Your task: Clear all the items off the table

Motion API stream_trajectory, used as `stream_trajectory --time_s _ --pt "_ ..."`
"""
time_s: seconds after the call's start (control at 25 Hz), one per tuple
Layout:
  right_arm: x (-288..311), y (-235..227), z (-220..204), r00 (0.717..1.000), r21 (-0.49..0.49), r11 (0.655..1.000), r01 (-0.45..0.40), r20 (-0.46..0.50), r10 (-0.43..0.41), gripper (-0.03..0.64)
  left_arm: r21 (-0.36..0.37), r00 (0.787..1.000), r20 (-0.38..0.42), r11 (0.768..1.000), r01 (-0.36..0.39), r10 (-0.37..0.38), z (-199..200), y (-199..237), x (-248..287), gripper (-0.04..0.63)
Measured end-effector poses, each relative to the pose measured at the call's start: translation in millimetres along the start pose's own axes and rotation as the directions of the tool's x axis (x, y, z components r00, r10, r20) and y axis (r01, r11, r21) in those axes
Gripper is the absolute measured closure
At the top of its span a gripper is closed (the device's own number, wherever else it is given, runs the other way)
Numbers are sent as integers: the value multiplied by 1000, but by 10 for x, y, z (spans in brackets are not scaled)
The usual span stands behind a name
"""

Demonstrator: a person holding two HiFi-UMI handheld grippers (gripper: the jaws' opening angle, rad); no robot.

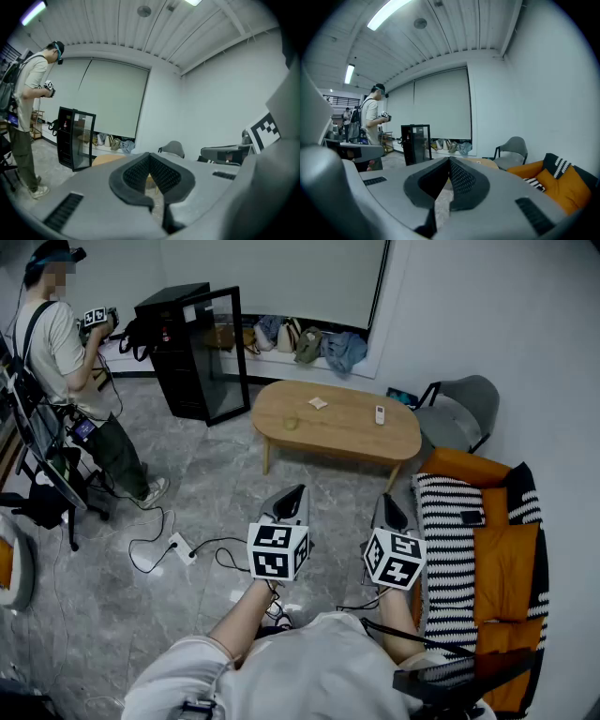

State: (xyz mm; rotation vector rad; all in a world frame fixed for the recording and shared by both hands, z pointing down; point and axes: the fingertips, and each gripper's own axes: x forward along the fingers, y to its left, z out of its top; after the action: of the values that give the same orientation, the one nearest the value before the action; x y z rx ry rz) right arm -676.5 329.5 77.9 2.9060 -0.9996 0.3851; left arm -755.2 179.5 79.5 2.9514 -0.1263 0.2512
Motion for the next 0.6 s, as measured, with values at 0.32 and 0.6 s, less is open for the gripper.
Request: stream_trajectory --time_s 0.32,0.6 --pt "190 186 -55 1000 27 1000 -11 -10 11 592 0 1000 -8 1000 4 -4 -29 245 45 592" --pt "230 387 -96 1000 20 1000 20 -20 -19 592 -7 1000 -10 1000 10 -10 -33 490 11 592"
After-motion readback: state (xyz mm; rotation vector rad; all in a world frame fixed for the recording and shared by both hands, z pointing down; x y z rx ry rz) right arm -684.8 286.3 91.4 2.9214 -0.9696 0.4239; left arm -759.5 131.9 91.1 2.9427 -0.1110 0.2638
